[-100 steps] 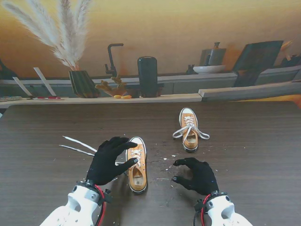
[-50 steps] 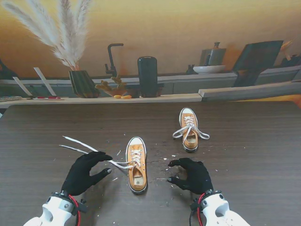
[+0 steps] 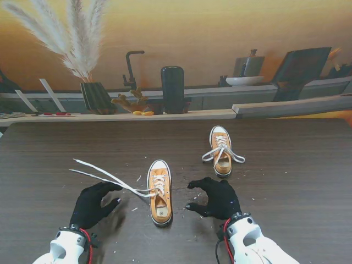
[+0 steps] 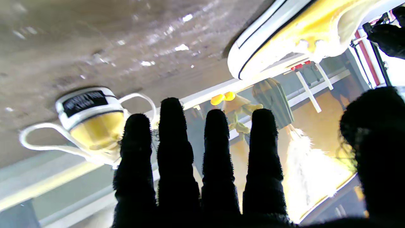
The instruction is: Tie the shoelaces into a bow on the shoes
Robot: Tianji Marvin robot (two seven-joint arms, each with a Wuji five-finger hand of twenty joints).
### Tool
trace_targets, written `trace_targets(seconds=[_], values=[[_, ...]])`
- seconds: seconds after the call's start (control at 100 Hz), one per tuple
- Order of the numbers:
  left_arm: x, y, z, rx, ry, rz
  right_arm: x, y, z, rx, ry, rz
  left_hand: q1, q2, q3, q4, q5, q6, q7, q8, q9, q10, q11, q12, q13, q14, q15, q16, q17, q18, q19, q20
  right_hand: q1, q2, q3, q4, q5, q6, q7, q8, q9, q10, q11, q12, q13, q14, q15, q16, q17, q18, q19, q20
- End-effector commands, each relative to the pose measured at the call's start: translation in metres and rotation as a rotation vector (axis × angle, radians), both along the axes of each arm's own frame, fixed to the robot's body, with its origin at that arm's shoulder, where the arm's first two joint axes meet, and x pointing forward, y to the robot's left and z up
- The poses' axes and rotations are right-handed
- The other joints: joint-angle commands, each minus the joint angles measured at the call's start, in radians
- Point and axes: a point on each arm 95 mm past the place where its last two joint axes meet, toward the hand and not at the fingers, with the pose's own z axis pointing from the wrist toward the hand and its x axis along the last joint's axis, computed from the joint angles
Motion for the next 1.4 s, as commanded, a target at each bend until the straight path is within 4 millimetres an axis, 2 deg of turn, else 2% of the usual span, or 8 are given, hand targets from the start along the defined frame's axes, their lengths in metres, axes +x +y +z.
trace_targets(seconds=[0.0, 0.29, 0.73, 0.93, 1.08, 1.26, 1.39], values=[[-0.002, -0.003, -0.004, -0.001, 0.023, -0.001, 0.011, 0.012, 0.019, -0.009, -0.045, 0.029, 0.023, -0.025, 0.024, -0.022, 0.017, -0.038, 0.01, 0.01, 0.009, -0.029, 0.016, 0.025, 0.015, -0.021, 0.012, 0.028, -0.017, -0.027, 0.022, -0.011, 0.03, -0.012, -0.022, 0.035, 0.014, 0.019, -0.011, -0.01, 0.014, 0.011, 0.031, 0.029, 0.026, -0.017, 0.03, 0.028, 0.011, 0.023, 0.034, 0.037], [-0.004, -0.003, -0.006, 0.03, 0.034, 0.009, 0.035, 0.052, 0.039, -0.076, -0.084, 0.084, 0.027, -0.03, 0.039, -0.023, 0.02, -0.038, 0.017, 0.008, 0.004, -0.031, 0.017, 0.024, 0.009, -0.022, 0.014, 0.025, -0.024, -0.029, 0.041, -0.032, 0.031, -0.033, 0.021, 0.041, 0.071, 0.047, 0.014, 0.031, 0.033, 0.004, 0.118, 0.107, 0.058, -0.036, 0.184, 0.099, 0.062, 0.022, 0.137, 0.127], [-0.006, -0.004, -0.006, 0.014, 0.039, 0.005, 0.069, 0.1, 0.028, -0.211, -0.009, 0.145, 0.037, -0.029, 0.055, -0.025, 0.024, -0.039, 0.022, 0.007, 0.001, -0.028, 0.017, 0.022, 0.006, -0.019, 0.014, 0.023, -0.027, -0.03, 0.055, -0.053, 0.025, -0.027, 0.015, 0.043, 0.096, 0.069, 0.012, 0.047, 0.028, 0.01, 0.124, 0.115, 0.057, -0.032, 0.207, 0.098, 0.068, 0.023, 0.149, 0.139], [-0.006, -0.005, -0.006, 0.012, 0.043, 0.003, 0.074, 0.115, 0.022, -0.254, 0.027, 0.13, 0.052, -0.027, 0.07, -0.023, 0.027, -0.038, 0.025, 0.008, 0.002, -0.03, 0.018, 0.023, 0.007, -0.019, 0.015, 0.023, -0.026, -0.03, 0.059, -0.057, 0.016, 0.032, -0.039, 0.055, 0.136, 0.085, 0.03, 0.073, 0.05, 0.02, 0.14, 0.124, 0.07, -0.022, 0.219, 0.096, 0.076, 0.037, 0.162, 0.144], [-0.006, -0.006, -0.006, 0.01, 0.042, 0.001, 0.077, 0.123, 0.016, -0.288, 0.027, 0.12, 0.054, -0.026, 0.077, -0.024, 0.028, -0.039, 0.026, 0.006, 0.002, -0.03, 0.019, 0.023, 0.007, -0.02, 0.016, 0.023, -0.027, -0.029, 0.062, -0.059, 0.023, 0.035, -0.06, 0.064, 0.155, 0.08, 0.041, 0.089, 0.062, 0.019, 0.143, 0.127, 0.081, -0.022, 0.224, 0.096, 0.086, 0.039, 0.172, 0.146], [-0.006, -0.006, -0.006, 0.01, 0.036, 0.003, 0.076, 0.124, 0.008, -0.337, 0.038, 0.122, 0.054, -0.026, 0.082, -0.026, 0.028, -0.038, 0.027, 0.005, 0.002, -0.029, 0.02, 0.022, 0.007, -0.019, 0.017, 0.023, -0.027, -0.031, 0.065, -0.061, 0.047, 0.005, -0.042, 0.071, 0.191, 0.079, 0.075, 0.118, 0.086, 0.012, 0.151, 0.129, 0.101, -0.026, 0.227, 0.094, 0.105, 0.041, 0.182, 0.145], [-0.006, -0.006, -0.006, 0.007, 0.036, 0.002, 0.074, 0.124, 0.005, -0.35, 0.041, 0.126, 0.055, -0.025, 0.082, -0.029, 0.029, -0.038, 0.028, 0.005, 0.001, -0.03, 0.02, 0.022, 0.007, -0.019, 0.018, 0.023, -0.027, -0.031, 0.067, -0.062, 0.058, -0.041, 0.032, 0.067, 0.228, 0.083, 0.111, 0.163, 0.117, 0.009, 0.156, 0.131, 0.128, -0.026, 0.23, 0.093, 0.129, 0.047, 0.193, 0.14]])
